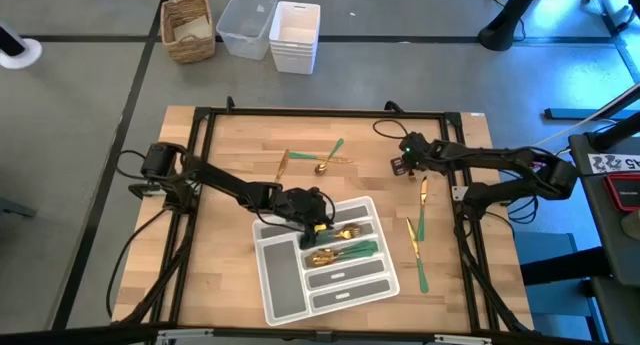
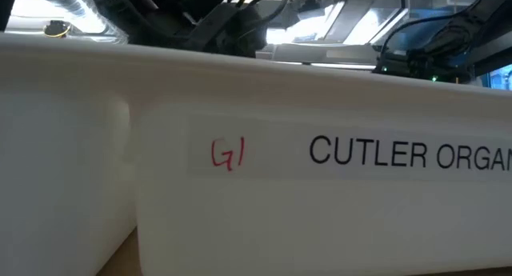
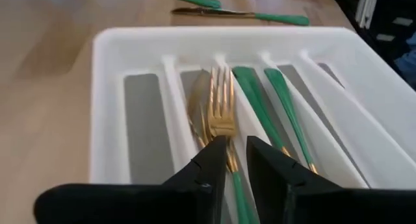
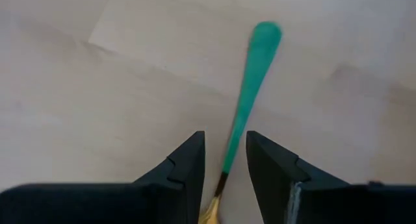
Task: Sort silverware
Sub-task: Put the green spoon into the white silverware tray
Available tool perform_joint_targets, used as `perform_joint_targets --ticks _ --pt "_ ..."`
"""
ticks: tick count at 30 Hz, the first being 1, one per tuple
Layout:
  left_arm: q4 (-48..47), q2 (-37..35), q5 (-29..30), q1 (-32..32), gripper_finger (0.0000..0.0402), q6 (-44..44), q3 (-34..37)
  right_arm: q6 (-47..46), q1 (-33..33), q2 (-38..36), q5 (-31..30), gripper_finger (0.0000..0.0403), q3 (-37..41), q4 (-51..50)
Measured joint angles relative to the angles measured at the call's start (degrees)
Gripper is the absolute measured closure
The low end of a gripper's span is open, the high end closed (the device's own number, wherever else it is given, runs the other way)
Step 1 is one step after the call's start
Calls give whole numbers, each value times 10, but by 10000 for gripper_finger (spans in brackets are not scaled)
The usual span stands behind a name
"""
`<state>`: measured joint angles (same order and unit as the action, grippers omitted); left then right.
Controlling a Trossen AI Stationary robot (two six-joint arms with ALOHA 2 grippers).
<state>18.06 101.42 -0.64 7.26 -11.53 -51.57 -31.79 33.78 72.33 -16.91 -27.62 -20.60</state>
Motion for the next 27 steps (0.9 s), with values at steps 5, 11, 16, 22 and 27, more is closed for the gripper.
perform_joint_targets --ticks 5,11,16,22,27 --pt "2 -3 0 -10 349 -1 0 -25 0 24 7 288 0 -4" --pt "-11 -3 0 -11 350 0 0 -25 0 61 0 288 -2 1" --pt "-17 -3 0 -11 356 0 0 -24 -1 74 5 303 -3 -2" --pt "-26 -3 0 -11 356 0 0 -20 0 74 9 384 -2 0" --pt "-26 -3 0 -11 357 0 0 -5 0 76 11 385 -7 -3"
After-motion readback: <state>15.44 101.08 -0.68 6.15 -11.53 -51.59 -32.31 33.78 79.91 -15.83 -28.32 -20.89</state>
